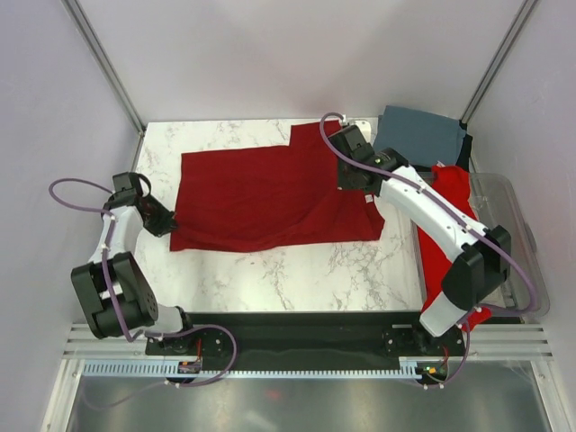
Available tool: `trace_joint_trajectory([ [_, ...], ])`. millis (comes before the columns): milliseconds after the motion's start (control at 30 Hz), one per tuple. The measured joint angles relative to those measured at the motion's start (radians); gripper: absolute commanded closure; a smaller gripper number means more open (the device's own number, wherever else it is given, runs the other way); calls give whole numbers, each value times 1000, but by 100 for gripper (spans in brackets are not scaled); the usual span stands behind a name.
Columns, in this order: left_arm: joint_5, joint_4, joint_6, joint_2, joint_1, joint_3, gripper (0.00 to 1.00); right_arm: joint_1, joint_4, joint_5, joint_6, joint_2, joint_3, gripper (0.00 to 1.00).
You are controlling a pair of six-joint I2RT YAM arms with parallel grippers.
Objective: Fold and stack the t-shirts
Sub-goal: Fold the tshirt
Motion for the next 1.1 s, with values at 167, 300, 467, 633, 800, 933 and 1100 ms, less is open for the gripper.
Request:
trace_joint_trajectory([
  [167,-2,10,0,116,0,81,98,-69,15,-43,-78,95,108,100],
  [300,-5,12,0,180,0,134,98,-105,27,-68,-118,159,175,100],
  [467,-3,13,1,281,0,209,98,-122,37,-95,-153,242,245,100],
  [633,-2,-7,3,383,0,303,96,-137,43,-116,-171,342,329,100],
  [800,9,-21,16,483,-6,429,83,-164,38,-118,-175,453,425,96],
  [933,33,-29,42,572,-23,530,24,-191,16,-106,-158,546,536,9],
  [1100,42,-45,56,563,-59,543,5,-224,-37,-99,-150,627,683,3],
])
